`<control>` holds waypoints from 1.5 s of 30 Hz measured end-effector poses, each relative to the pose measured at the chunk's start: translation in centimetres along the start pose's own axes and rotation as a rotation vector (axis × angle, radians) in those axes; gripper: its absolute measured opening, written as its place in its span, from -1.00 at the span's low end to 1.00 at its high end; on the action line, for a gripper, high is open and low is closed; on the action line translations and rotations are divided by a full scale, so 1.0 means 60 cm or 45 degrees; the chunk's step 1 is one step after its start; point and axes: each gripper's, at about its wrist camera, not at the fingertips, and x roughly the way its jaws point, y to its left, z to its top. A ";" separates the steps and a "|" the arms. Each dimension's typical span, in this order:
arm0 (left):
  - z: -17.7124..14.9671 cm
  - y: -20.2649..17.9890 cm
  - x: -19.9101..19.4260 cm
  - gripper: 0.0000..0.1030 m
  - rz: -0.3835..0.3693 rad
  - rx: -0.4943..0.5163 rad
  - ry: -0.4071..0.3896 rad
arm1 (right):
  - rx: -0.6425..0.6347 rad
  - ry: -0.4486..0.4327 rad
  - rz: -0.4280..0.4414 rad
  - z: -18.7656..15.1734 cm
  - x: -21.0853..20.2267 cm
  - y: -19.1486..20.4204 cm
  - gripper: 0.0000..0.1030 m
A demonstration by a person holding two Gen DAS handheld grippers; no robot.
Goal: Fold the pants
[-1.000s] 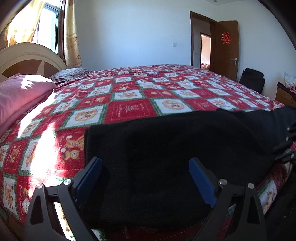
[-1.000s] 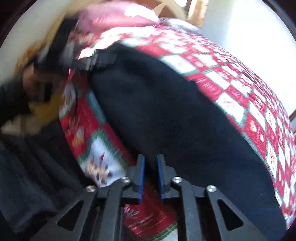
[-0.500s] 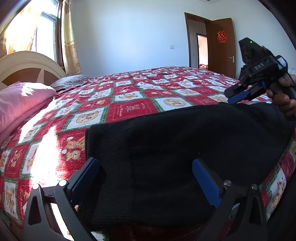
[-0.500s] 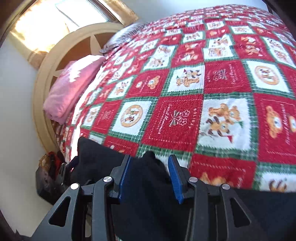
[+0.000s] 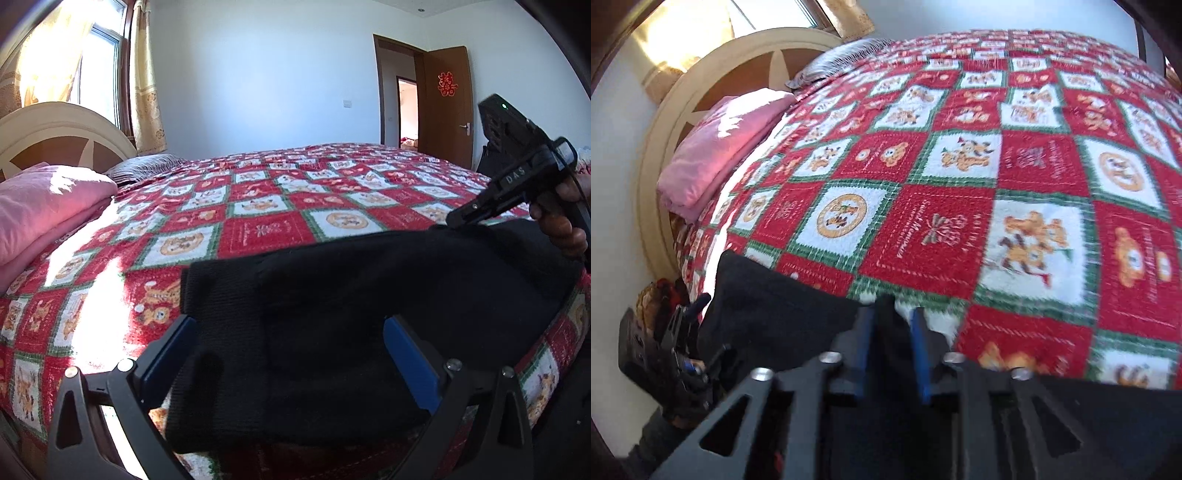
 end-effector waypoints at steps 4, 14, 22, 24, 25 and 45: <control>0.034 -0.032 -0.024 1.00 -0.058 0.050 -0.061 | 0.043 -0.077 -0.040 -0.060 -0.106 -0.047 -0.20; 0.105 -0.212 0.007 0.98 -0.412 0.226 -0.029 | 0.479 -0.417 -0.401 -0.219 -0.428 -0.273 -0.20; 0.128 -0.378 0.006 0.73 -0.695 0.391 0.043 | 0.722 -0.581 -0.522 -0.316 -0.552 -0.386 -0.20; 0.124 -0.412 0.011 0.69 -0.744 0.408 0.076 | 0.762 -0.611 -0.520 -0.333 -0.565 -0.400 -0.20; 0.121 -0.427 0.014 0.62 -0.759 0.423 0.096 | 0.781 -0.626 -0.516 -0.339 -0.569 -0.408 -0.20; 0.063 -0.545 0.044 -0.02 -0.807 0.668 0.245 | 0.931 -0.699 -0.515 -0.405 -0.600 -0.495 -0.20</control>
